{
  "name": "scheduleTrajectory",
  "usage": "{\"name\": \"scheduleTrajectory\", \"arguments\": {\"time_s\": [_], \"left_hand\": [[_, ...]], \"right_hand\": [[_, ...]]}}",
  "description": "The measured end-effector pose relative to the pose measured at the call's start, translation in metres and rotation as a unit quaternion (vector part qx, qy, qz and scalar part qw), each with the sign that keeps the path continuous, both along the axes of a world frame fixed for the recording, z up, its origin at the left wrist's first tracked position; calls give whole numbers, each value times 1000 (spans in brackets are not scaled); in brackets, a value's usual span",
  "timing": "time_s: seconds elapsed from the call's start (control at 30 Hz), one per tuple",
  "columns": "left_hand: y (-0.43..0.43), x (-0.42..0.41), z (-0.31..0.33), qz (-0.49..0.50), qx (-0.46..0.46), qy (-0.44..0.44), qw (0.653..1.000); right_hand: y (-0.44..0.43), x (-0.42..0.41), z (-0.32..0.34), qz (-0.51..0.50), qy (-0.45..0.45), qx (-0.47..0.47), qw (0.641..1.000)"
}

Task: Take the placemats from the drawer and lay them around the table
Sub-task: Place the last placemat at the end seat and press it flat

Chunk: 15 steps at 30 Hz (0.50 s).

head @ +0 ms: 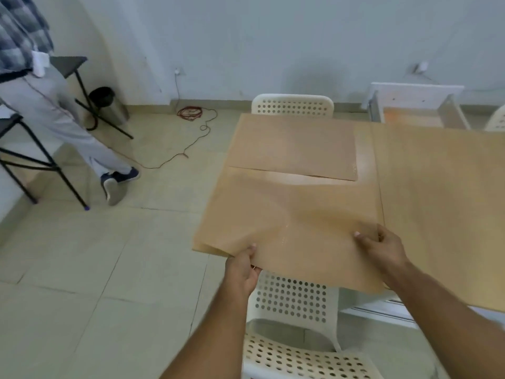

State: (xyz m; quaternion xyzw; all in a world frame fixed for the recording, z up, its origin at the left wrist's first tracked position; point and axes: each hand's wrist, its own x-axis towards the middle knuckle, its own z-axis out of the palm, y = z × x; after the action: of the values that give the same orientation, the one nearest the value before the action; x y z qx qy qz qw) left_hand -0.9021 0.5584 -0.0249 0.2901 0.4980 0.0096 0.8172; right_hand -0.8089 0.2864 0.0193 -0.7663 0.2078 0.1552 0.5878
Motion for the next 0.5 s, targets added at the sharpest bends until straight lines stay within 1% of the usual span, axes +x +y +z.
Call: {"name": "scheduleTrajectory", "arguments": {"time_s": [0.1, 0.27, 0.37, 0.5], "left_hand": [[3, 10, -10, -16, -4, 24, 1000], [9, 24, -22, -61, 34, 89, 994], [10, 24, -26, -94, 72, 133, 984], [11, 22, -20, -101, 105, 157, 977]], "right_hand": [[2, 8, -8, -5, -23, -35, 999], [9, 24, -21, -13, -29, -149, 988], [14, 35, -22, 13, -21, -200, 979], [18, 40, -28, 52, -5, -241, 969]]}}
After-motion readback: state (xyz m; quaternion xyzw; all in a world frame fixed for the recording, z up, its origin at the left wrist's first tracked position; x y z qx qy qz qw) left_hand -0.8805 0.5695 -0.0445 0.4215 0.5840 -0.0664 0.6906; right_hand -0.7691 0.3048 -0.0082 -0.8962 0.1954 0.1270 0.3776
